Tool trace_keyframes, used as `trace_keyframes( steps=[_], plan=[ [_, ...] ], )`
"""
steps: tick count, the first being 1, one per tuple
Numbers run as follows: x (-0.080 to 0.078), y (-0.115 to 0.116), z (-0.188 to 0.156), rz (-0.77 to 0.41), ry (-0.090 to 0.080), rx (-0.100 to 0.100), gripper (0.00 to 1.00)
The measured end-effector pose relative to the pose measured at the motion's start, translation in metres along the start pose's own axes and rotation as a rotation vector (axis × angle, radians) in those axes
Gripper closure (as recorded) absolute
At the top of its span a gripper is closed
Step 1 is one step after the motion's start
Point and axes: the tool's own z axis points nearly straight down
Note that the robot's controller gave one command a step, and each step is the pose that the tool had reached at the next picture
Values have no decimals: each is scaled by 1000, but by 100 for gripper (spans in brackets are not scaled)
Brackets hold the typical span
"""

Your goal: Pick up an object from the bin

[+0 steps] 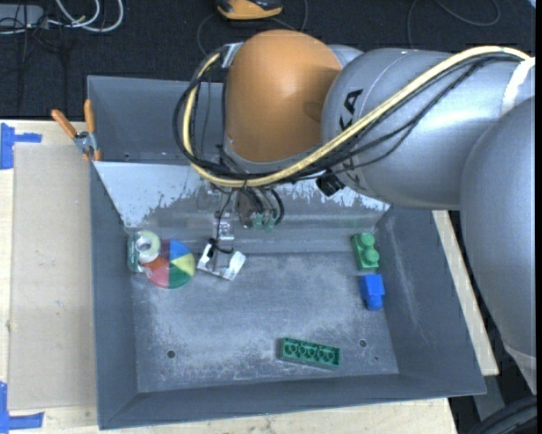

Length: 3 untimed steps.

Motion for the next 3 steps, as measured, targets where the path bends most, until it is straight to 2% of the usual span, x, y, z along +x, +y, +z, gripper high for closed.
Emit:
trace_keyframes(
  steps=[1,2,3],
  plan=[
    [-1,-1,-5,4,-7,-1,0],
    [-1,-41,79,-5,-5,-2,0],
    [0,-55,93,24,-2,-1,0]
  ],
)
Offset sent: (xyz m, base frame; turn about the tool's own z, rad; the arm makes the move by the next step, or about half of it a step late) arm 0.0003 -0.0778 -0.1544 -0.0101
